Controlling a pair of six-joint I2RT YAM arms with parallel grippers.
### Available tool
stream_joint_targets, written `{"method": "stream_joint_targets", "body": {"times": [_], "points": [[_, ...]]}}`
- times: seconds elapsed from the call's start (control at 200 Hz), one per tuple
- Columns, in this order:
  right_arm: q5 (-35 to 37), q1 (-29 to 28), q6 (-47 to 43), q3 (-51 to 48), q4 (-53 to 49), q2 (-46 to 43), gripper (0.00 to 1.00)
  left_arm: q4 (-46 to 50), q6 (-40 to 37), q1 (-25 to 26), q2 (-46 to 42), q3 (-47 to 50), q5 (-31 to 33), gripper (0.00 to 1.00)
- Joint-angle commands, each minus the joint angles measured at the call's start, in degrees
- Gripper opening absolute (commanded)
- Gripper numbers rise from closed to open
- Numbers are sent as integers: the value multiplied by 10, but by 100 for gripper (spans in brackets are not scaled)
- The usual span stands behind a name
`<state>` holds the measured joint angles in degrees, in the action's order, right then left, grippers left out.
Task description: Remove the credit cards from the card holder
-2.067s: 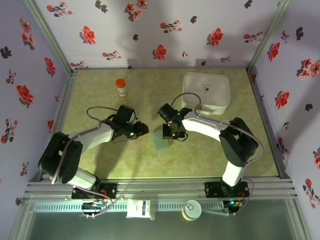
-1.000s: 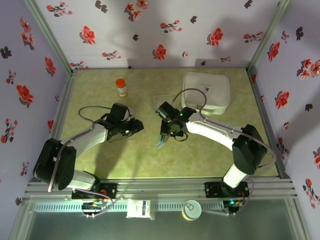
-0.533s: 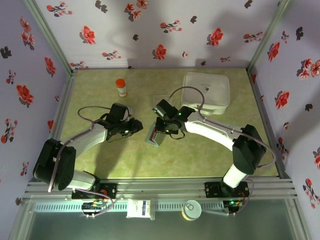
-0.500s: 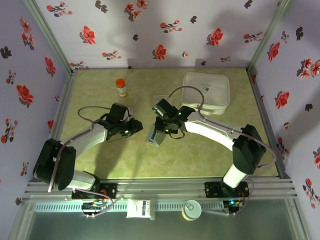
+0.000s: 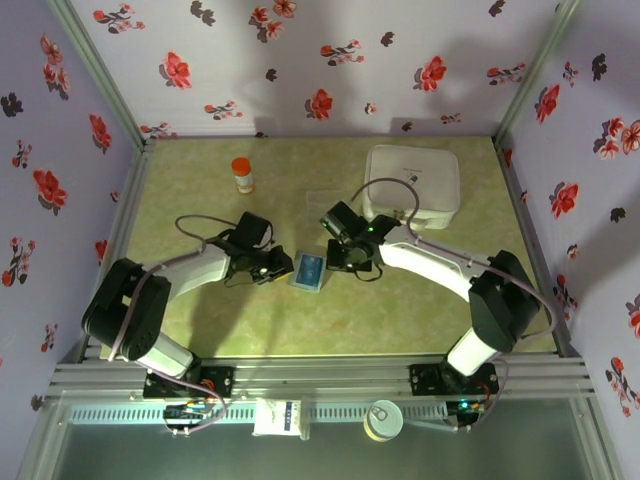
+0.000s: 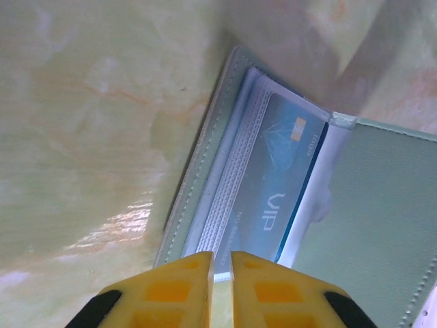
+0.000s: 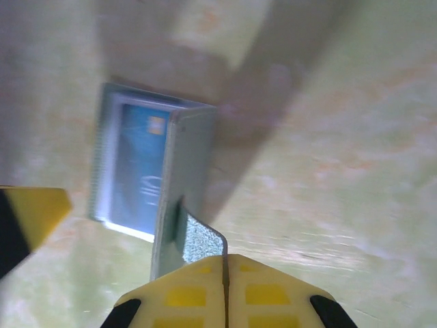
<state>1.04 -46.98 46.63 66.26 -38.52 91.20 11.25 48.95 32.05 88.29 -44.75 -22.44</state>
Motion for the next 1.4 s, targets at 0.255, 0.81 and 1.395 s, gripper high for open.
{"method": "stream_joint_targets", "body": {"times": [0.255,0.81,1.395], "points": [[36,36,-43,-45,-8,13,0,3,-29,3,67,-50,-2,9],[-18,39,-85,-15,48,107,0,17,-33,-16,59,-18,24,7],[90,44,-108,22,-39,131,0,29,-30,-23,69,12,32,5]]}}
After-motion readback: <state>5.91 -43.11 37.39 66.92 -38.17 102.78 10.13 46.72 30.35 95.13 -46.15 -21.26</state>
